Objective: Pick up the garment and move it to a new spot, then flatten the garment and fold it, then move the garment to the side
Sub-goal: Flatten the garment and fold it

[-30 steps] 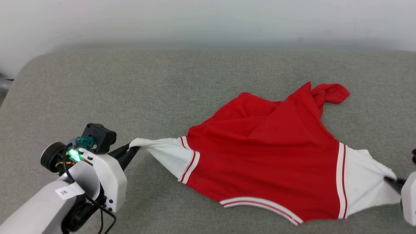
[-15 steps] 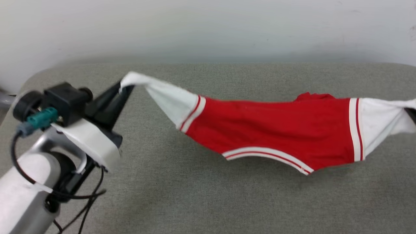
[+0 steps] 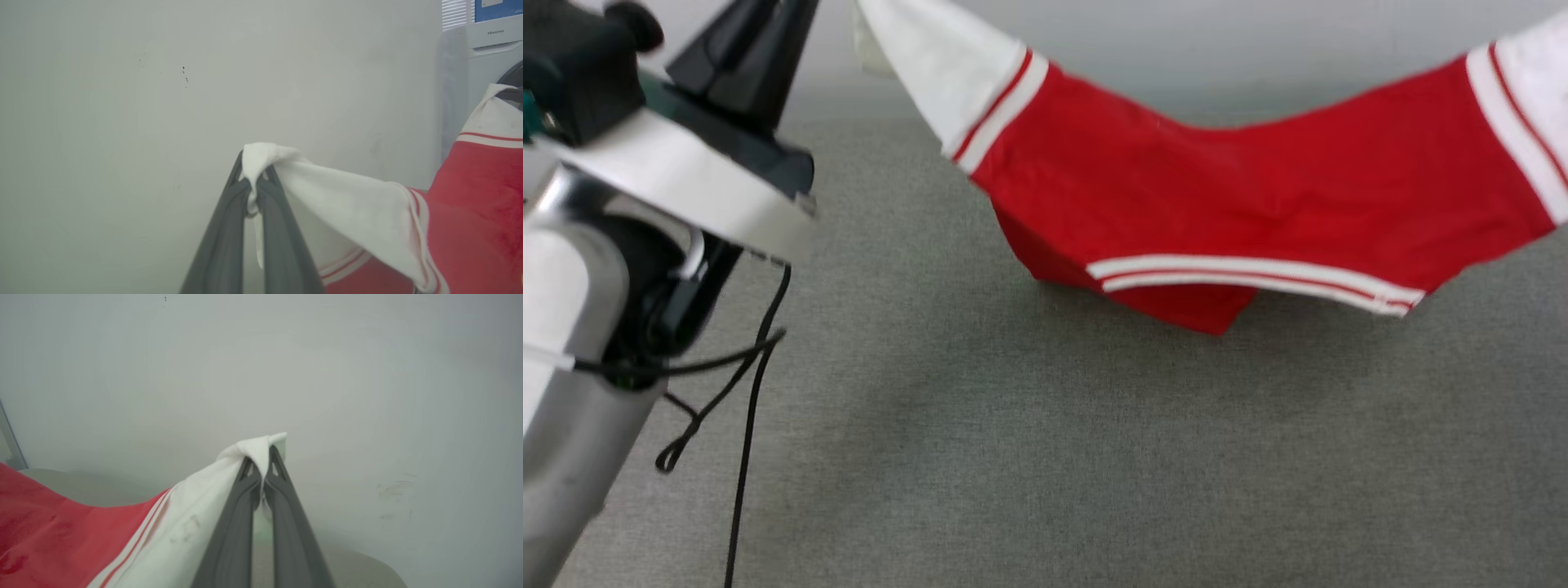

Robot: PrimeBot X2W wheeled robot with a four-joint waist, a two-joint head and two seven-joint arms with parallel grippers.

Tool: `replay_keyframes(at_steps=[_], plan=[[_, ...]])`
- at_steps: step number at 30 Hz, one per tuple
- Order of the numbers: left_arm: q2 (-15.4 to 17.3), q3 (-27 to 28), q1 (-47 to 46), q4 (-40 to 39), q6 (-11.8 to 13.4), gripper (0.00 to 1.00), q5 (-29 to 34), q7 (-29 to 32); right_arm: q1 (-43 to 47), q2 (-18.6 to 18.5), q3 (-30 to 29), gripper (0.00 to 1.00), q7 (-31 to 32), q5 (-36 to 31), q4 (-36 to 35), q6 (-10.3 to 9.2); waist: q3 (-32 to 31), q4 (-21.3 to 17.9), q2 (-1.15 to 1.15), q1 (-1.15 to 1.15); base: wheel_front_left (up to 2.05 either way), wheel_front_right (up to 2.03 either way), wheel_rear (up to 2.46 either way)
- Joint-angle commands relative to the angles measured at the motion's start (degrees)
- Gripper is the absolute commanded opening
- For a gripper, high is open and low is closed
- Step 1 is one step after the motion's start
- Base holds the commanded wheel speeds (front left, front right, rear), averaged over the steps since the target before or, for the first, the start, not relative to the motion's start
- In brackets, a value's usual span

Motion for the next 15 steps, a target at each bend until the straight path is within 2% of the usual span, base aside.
replay_keyframes(at_steps=[1,9,15], plan=[[-0.8,0.3,-1.9,0.8,-0.4,0.00,-0.3,-0.2,-2.6,0.8,-0.2,0.00,-0.6,-0.3,0.9,-0.07,2.5,-0.3,0.00,0.00,0.00,0.00,0.00],[-5.8,1.6,-20.4,11.7,-2.9,0.00,1.1,-1.0,-23.4,2.0,2.7,0.00,-2.4,-4.5,11.0,-0.07,11.6,-0.7,0.00,0.00,0.00,0.00,0.00],[-8.5,3.6,-36.2,21.7,-3.8,0.00,3.1,-3.3,-40.7,3.1,5.4,0.00,-7.1,-9.0,20.8,-0.07,17.3,-1.8,0.00,0.00,0.00,0.00,0.00]])
